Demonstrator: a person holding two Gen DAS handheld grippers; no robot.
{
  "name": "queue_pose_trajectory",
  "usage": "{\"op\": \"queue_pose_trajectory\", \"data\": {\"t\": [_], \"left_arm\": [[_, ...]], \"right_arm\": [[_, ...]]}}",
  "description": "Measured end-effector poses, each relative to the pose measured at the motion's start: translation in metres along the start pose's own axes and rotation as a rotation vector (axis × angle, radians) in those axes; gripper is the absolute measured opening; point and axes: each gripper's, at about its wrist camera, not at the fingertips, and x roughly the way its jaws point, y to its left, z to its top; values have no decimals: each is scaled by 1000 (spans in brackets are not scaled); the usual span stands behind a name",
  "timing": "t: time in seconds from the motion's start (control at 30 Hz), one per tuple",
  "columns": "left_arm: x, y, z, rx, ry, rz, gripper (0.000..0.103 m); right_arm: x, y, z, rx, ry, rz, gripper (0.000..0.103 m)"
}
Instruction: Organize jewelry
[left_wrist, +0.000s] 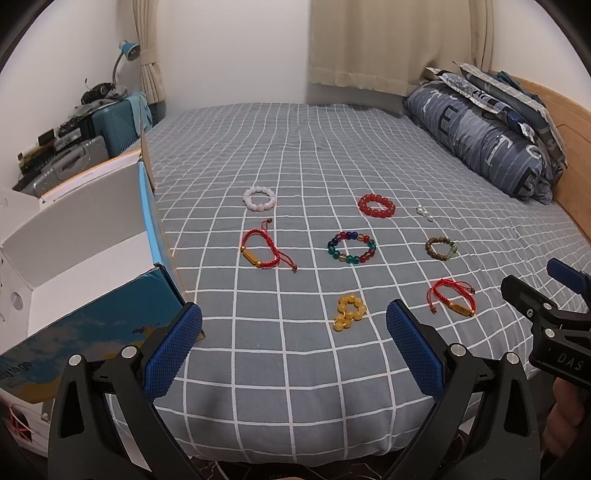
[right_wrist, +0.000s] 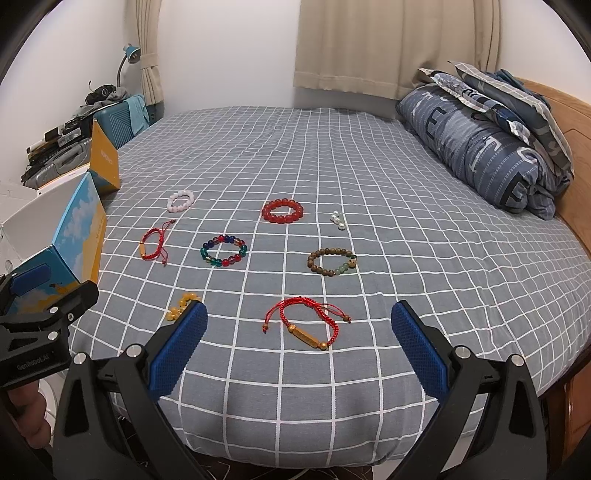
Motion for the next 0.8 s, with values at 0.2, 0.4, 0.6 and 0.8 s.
{"op": "queue_pose_trajectory", "data": {"t": [0.2, 0.4, 0.6, 0.8], "left_arm": [[0, 0, 0, 0, 3, 0, 97], [0, -1, -1, 11, -4, -7, 97], [0, -2, -1, 11, -1, -7, 97], [1, -2, 0, 11, 0, -5, 97]], "right_arm": [[0, 0, 0, 0, -1, 0, 96], [0, -1, 0, 2, -1, 3, 96], [1, -1, -1, 0, -4, 2, 96], [1, -2, -1, 4, -3, 2, 96]]}}
